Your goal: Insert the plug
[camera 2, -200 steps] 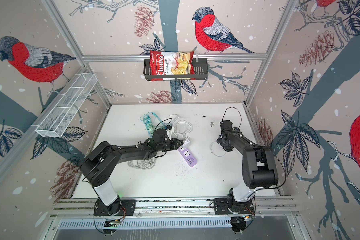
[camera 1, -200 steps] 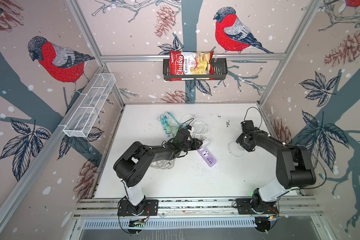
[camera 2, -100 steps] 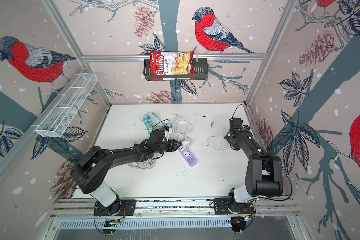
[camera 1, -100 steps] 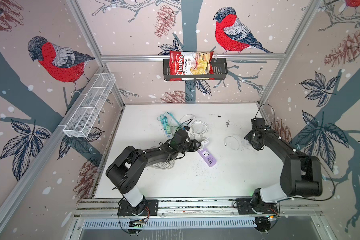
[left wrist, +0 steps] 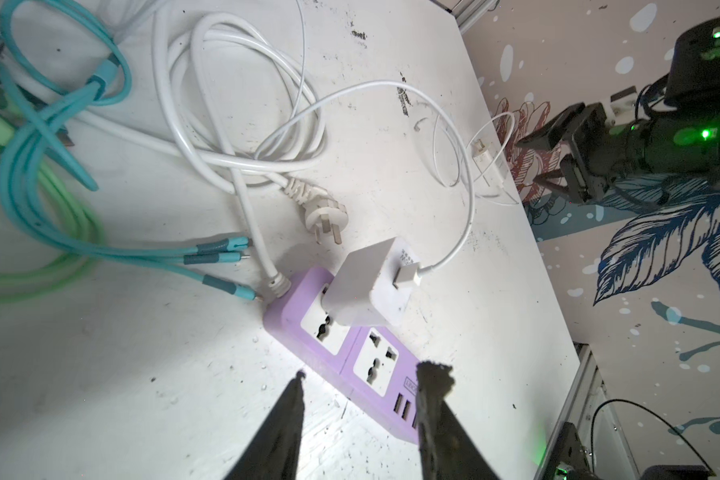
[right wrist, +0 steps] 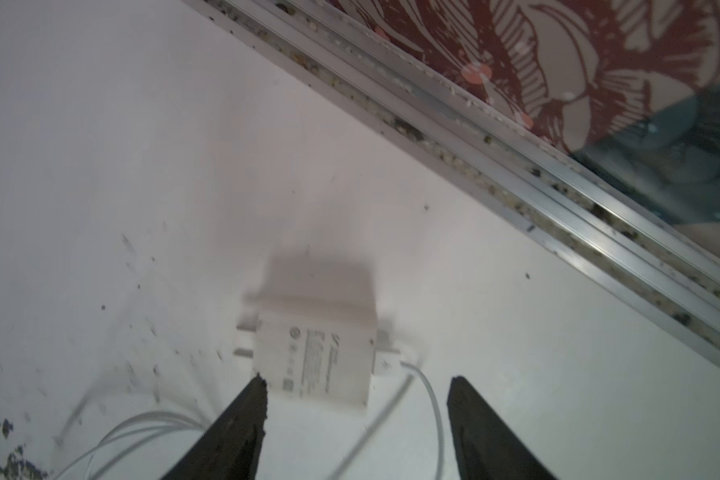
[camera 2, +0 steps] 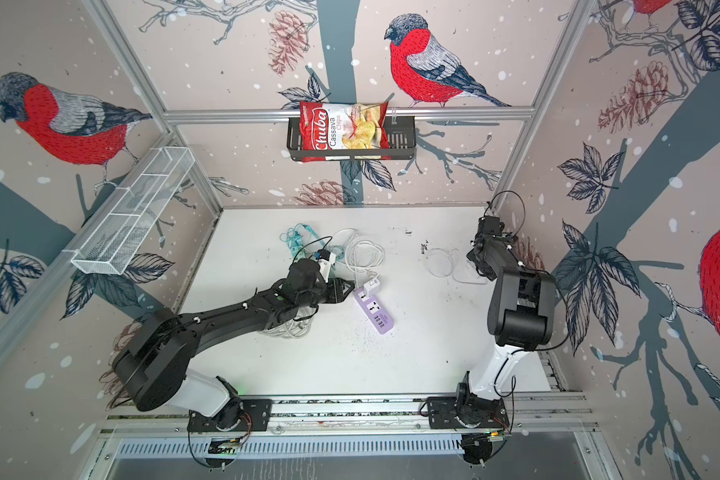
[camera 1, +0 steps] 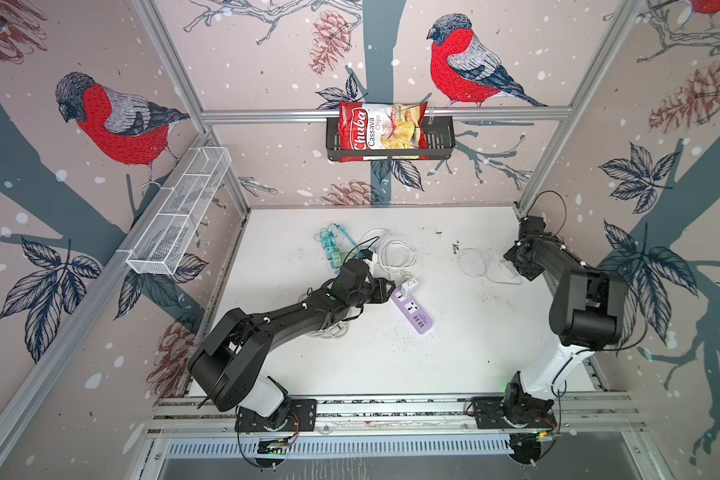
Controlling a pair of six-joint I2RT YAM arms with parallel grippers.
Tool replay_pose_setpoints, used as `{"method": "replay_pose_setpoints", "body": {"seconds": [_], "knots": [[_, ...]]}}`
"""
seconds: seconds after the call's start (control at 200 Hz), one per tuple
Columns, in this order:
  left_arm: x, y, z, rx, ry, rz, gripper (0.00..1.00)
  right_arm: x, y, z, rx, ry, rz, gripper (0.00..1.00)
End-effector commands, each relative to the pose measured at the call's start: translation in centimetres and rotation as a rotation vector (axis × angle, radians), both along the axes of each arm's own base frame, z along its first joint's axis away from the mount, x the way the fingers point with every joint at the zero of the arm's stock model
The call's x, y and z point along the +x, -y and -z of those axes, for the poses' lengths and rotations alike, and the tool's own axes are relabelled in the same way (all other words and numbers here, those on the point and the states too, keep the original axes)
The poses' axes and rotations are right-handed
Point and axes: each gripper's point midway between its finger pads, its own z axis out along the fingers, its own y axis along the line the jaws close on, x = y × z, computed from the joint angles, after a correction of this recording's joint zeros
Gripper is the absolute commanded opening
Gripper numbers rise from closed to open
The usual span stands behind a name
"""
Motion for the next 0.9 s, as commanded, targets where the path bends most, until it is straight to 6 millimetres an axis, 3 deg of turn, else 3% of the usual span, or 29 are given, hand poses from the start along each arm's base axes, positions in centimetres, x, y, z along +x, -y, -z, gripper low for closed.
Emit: {"method": "replay_pose_setpoints", "body": {"seconds": [0.0, 0.15, 0.34, 0.615, 0.765, 0.895], "knots": [[0.2, -0.1, -0.4, 0.016, 0.028, 0.022, 0.44, 1.6, -0.7, 1.1, 0.029, -0.026, -0.059, 0.69], [0.4, -0.6, -0.6, 0.033, 0.045, 0.030, 0.44, 1.7, -2.8, 1.8, 0.058, -0.072, -0.153, 0.69], [1.3, -1.3, -1.4, 0.078, 0.085, 0.027, 0.43, -1.3, -5.3, 3.2, 0.151, -0.127, -0.231, 0.68], [2.6, -1.6, -3.2, 0.112, 0.140, 0.012, 0.42, -4.0, -6.1, 5.2, 0.143, -0.214, -0.284, 0.63], [3.0, -1.4, -4.2, 0.108, 0.154, 0.003, 0.42, -4.2, -5.1, 3.1, 0.061, -0.173, -0.238, 0.64], [3.2, -1.4, -4.7, 0.105, 0.166, 0.003, 0.42, -3.8, -2.5, -0.1, -0.062, -0.120, -0.114, 0.66]]}}
